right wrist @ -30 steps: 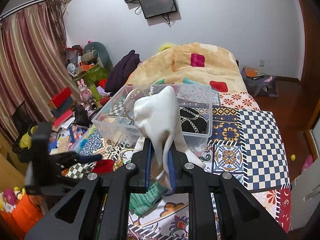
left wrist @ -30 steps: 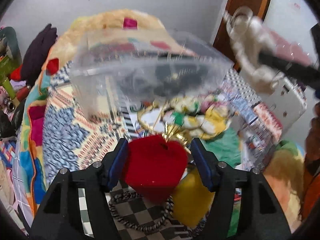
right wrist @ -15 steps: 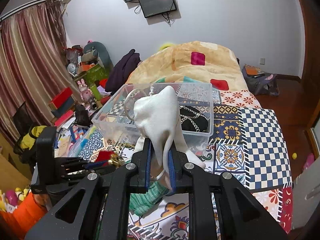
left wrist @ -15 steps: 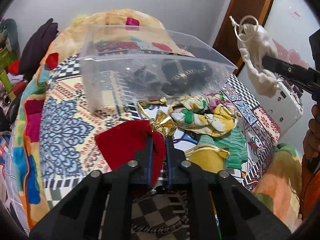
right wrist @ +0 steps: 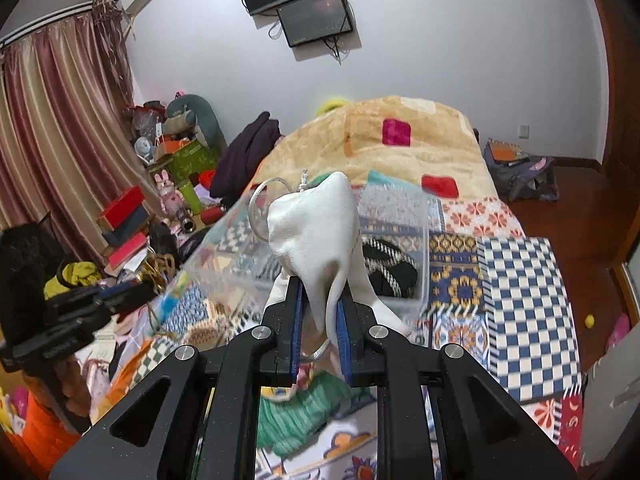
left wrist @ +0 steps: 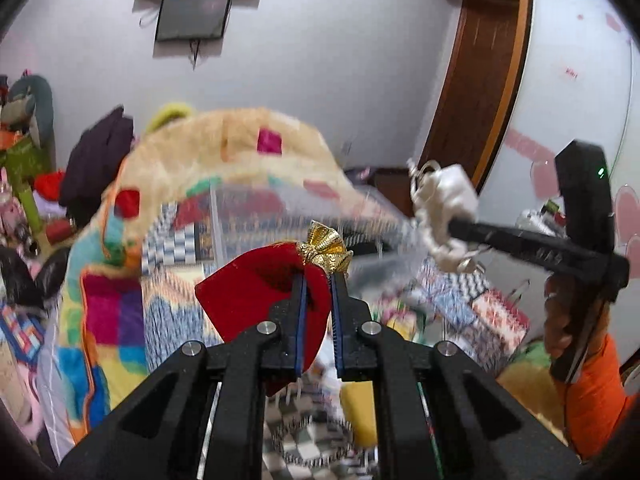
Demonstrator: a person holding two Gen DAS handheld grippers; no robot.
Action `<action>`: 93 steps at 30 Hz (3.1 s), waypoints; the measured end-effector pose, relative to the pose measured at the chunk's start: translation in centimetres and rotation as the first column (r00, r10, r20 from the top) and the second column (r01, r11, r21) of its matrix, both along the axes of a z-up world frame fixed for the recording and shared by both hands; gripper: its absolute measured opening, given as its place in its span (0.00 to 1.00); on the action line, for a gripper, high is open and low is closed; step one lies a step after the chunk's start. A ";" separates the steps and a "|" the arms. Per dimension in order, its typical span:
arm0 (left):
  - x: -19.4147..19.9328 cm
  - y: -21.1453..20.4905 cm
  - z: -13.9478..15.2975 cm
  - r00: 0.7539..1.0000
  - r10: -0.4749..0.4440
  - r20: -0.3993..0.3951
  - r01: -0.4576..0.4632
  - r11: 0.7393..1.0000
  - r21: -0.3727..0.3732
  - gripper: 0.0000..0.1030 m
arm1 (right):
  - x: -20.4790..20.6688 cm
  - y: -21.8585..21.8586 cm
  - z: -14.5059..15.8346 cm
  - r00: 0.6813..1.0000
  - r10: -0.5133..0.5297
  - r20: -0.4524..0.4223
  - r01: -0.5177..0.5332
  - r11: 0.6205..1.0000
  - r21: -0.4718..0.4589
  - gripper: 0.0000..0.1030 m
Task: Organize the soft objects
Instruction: 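Lower the white bag into the box with the right tool while the left drops the pouch, then grasp the yellow sponge with the left tool while the right grasps the floral scarf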
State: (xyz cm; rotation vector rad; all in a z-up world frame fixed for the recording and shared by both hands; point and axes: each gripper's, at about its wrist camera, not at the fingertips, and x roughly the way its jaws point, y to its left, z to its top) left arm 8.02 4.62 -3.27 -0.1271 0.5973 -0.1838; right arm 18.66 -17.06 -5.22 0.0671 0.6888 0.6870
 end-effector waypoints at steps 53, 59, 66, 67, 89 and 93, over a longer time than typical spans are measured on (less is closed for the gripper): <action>2.0 -2.0 -2.1 0.995 0.022 -0.095 -0.014 0.996 0.088 0.88 | -1.1 1.9 -1.9 0.999 0.048 -0.002 -0.048 0.987 -0.152 0.70; 0.2 -2.8 -4.8 0.984 0.006 -0.176 0.003 0.999 0.046 0.88 | -2.0 2.4 -4.7 0.995 0.070 -0.073 -0.081 0.984 -0.159 0.70; -0.6 -3.6 -7.2 0.971 -0.021 -0.239 0.022 1.000 -0.002 0.77 | -2.0 3.5 -6.2 0.987 0.115 -0.112 -0.133 0.978 -0.162 0.56; -0.6 -3.7 -7.4 0.969 -0.030 -0.246 0.029 1.000 -0.007 0.73 | -2.0 3.7 -6.3 0.986 0.119 -0.116 -0.137 0.977 -0.165 0.54; -1.2 -3.8 -7.7 0.972 -0.064 -0.225 0.055 0.997 -0.045 0.27 | -2.8 3.5 -5.8 0.987 0.133 -0.094 -0.144 0.981 -0.128 0.09; -1.3 -2.9 -5.9 0.984 -0.036 -0.173 0.029 0.999 -0.046 0.27 | -3.4 3.4 -4.2 0.989 0.137 -0.045 -0.142 0.984 -0.105 0.09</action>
